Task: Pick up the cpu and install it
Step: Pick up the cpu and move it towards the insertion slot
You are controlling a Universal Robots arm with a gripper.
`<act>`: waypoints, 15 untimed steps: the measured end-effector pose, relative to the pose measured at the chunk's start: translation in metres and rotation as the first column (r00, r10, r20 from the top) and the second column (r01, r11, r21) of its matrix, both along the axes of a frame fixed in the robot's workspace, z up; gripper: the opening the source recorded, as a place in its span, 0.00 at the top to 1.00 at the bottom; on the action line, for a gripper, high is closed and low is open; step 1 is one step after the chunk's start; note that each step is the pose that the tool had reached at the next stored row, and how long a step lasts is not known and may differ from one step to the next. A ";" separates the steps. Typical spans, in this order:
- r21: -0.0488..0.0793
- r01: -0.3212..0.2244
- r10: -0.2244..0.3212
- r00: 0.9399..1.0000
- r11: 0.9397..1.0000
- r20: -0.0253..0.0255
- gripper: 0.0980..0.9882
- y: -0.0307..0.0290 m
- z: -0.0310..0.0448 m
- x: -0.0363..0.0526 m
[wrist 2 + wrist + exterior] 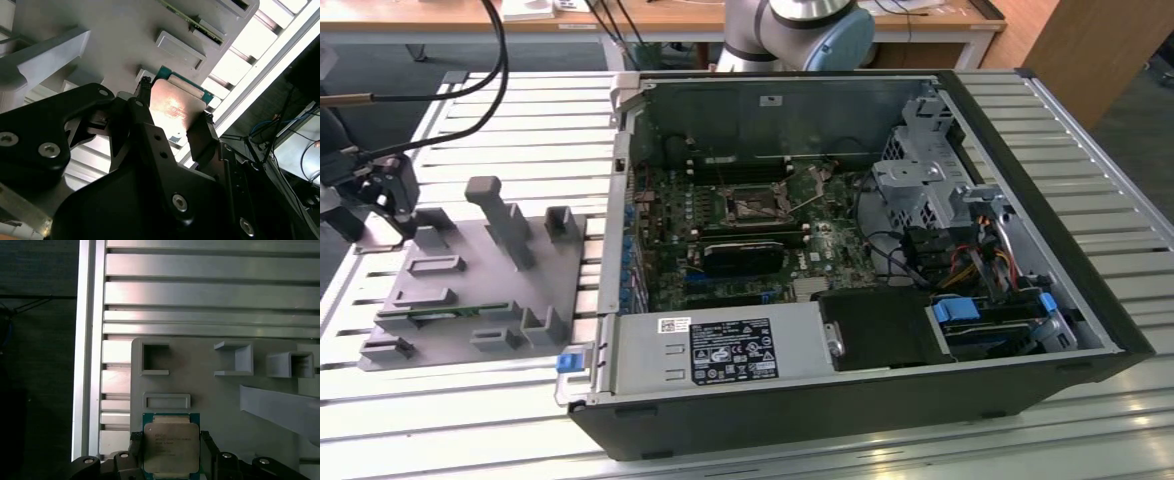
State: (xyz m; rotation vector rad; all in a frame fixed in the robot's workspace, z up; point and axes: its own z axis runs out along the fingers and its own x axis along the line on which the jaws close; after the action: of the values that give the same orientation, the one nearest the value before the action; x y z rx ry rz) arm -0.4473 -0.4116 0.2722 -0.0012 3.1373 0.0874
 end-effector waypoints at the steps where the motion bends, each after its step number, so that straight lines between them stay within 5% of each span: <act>1: 0.000 0.000 0.000 1.000 1.000 0.000 0.50 0.0000 0.0006 0.0000; 15: 0.000 0.000 0.000 1.000 1.000 0.000 0.50 0.0000 0.0072 0.0000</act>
State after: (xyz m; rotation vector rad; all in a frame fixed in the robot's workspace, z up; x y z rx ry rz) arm -0.4473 -0.4116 0.2794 -0.0011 3.1373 0.0874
